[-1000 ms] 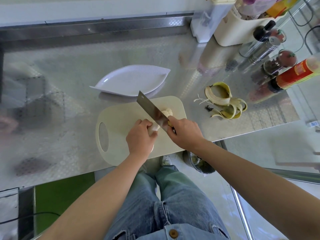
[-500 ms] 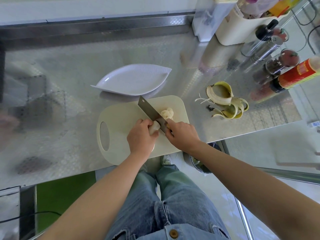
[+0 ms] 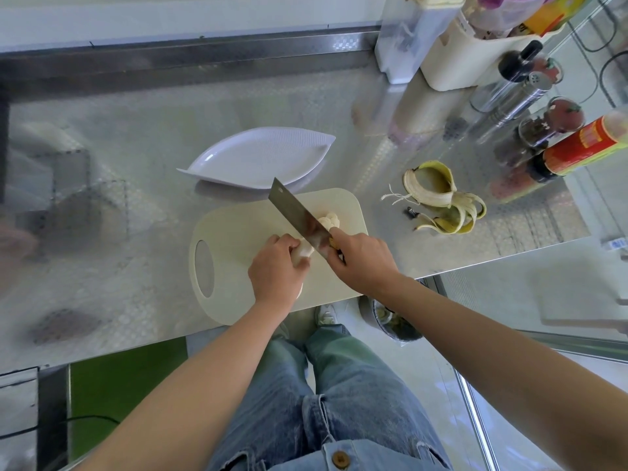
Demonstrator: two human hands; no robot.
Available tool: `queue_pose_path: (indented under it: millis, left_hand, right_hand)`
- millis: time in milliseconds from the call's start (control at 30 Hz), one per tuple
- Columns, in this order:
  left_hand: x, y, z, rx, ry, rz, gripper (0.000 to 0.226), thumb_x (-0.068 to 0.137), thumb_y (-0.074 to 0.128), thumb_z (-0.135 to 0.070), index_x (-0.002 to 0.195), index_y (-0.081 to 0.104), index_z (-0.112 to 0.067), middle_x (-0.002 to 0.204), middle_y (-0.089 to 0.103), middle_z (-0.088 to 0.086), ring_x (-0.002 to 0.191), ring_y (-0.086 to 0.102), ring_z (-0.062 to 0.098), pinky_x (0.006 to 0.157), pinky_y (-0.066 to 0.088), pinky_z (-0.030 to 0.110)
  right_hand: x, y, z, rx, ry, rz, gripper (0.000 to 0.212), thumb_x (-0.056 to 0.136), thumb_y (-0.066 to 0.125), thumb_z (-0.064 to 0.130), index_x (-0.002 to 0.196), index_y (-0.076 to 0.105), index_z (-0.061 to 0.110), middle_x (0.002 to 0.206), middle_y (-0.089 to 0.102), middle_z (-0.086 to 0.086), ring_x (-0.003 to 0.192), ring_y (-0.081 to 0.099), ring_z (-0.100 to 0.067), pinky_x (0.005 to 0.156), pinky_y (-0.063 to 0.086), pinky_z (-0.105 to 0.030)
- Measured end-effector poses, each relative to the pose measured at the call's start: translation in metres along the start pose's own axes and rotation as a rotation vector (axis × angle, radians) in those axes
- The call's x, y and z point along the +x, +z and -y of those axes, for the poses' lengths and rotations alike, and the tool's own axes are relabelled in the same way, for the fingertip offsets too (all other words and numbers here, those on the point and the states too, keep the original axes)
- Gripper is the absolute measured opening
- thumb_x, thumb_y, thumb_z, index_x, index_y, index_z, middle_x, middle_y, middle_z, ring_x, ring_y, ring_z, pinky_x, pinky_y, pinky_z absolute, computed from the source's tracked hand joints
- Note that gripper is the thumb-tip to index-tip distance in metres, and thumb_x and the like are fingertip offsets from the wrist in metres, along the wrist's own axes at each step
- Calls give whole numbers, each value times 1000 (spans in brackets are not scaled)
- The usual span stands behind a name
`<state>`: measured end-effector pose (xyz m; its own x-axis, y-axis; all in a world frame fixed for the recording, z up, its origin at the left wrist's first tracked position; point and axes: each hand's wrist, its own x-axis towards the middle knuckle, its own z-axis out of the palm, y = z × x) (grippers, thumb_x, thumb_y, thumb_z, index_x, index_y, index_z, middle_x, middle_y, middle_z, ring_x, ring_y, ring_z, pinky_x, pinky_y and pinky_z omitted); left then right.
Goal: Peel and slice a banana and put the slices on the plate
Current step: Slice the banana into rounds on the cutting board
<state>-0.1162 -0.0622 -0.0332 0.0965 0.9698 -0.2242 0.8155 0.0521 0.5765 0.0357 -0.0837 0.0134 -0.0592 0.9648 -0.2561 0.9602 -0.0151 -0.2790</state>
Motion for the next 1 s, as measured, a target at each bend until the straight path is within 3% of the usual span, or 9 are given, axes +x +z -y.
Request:
queue_pose_path:
  millis: [167,300,500,633,1000]
  left_hand:
    - [1,0,0,-4,-2,8,24,80,71,-32,101,66,-23,97,61,-6,78,58,17,60,35,26]
    - [0,-1,0,-12,0,13,23,80,71,-33,99,65,-23,93,59,-5,77,57,17,59,36,27]
    - [0,-1,1,1,11,7,25,80,71,-33,102,66,-22,97,61,-4,80,58,18,61,36,26]
    - [0,-2,-1,12,4,3,26,82,69,-31,105,66,-21,101,61,-3,82,59,19,61,34,26]
    - [0,0,0,-6,-8,10,25,80,70,-31,103,66,-23,99,61,-5,82,59,18,62,36,26]
  right_hand:
    - [1,4,1,-27,5,30,15,98,36,31,88,34,21,61,41,1,46,31,-12,46,17,-25]
    - [1,18,-3,-20,18,65,23,98,36,32,98,48,13,72,57,-8,58,47,-24,53,31,-28]
    - [0,10,-4,-38,-20,17,21,98,36,29,98,47,12,65,48,-4,52,39,-23,47,21,-27]
    - [2,1,-2,15,-26,-80,15,96,43,28,90,44,14,60,49,-7,52,39,-29,51,26,-29]
    - [2,8,-4,-19,-22,-16,17,95,40,29,89,43,13,63,48,-6,55,41,-30,51,25,-30]
